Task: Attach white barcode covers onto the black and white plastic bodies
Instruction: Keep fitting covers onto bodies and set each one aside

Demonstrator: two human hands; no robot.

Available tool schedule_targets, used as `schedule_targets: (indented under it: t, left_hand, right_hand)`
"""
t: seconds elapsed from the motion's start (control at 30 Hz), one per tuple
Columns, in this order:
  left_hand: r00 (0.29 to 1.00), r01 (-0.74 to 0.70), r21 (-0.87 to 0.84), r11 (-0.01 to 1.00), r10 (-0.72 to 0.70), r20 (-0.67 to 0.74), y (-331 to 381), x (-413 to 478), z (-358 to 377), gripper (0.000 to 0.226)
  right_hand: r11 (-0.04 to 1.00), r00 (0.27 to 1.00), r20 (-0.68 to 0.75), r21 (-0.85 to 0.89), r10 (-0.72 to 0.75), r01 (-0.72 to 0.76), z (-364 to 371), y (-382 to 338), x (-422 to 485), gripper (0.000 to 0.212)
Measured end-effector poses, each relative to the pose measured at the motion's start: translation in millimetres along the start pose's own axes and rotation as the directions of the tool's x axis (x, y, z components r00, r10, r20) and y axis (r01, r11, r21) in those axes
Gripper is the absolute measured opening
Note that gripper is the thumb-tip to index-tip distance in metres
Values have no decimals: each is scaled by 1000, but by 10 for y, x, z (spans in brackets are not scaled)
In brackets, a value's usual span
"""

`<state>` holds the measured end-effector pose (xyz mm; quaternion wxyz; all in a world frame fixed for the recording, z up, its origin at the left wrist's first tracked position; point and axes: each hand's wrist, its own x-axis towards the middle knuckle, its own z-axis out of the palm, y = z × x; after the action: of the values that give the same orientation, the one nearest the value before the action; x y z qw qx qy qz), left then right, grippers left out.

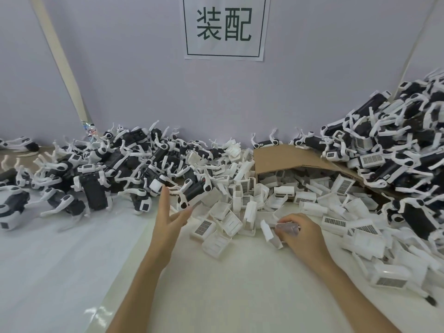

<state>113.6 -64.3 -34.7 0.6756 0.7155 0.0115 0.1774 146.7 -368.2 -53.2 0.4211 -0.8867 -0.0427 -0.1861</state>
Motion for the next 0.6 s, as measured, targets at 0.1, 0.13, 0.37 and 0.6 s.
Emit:
schedule_targets:
  t: [0.1,0.13,0.37,0.6]
  left_hand:
    - [995,17,-122,992,-29,-91,7,39,-31,84]
    - [992,25,-147,989,-43,-120,13,53,-42,73]
    - [986,58,186,981,-27,-162,-140,64,-1,28]
    - [987,10,560,829,81,-137,-253,11,21,18]
  right_hand:
    - [1000,1000,0,6,1,-1,11,17,9,13]
    - [1000,1000,0,5,2,-2,12,23,11,13]
    - [1000,1000,-7,11,-16,16,11,16,10,17]
    - [996,980,-189,61,-55,68,-45,17,6,32]
